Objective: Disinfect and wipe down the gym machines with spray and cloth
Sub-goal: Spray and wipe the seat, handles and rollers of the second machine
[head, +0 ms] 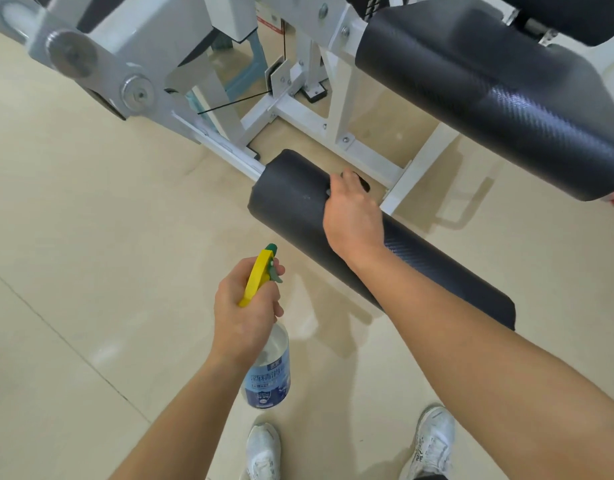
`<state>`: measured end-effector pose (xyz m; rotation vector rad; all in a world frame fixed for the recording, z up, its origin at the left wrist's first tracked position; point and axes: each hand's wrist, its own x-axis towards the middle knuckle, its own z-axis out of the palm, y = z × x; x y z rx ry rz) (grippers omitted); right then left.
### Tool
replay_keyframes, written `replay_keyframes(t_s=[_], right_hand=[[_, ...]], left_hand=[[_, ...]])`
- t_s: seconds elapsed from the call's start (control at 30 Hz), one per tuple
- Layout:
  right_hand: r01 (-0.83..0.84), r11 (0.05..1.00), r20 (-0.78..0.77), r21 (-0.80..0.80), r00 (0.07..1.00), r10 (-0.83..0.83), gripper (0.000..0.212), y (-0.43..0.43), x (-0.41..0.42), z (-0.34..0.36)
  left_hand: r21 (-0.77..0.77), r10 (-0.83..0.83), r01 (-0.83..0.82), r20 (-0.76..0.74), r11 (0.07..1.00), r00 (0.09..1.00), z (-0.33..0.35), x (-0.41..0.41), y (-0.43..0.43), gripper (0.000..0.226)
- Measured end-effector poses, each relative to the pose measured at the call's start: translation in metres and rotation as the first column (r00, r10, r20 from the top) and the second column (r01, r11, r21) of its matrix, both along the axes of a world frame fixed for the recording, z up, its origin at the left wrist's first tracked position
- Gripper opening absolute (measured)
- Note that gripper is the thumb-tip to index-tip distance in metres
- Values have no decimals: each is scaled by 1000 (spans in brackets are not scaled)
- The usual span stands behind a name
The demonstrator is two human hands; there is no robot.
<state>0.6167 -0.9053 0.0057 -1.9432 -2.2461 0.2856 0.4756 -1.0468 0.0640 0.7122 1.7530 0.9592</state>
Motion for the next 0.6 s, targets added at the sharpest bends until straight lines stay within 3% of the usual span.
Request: replay_keyframes(t_s=[0.3, 0.43, 0.6], right_hand=[[-116, 991, -2, 61, 993, 116, 54, 45, -83, 11], [-235, 972, 78, -4, 969, 235, 54, 20, -39, 12], [-178, 983, 109, -49, 977, 183, 55, -32, 47, 8]], left_hand=[[38, 19, -19, -7, 999, 1000, -2, -9, 16, 33], [15, -15, 15, -34, 1000, 999, -5, 4, 23, 37], [21, -78, 79, -40, 997, 996, -1, 29, 28, 36]])
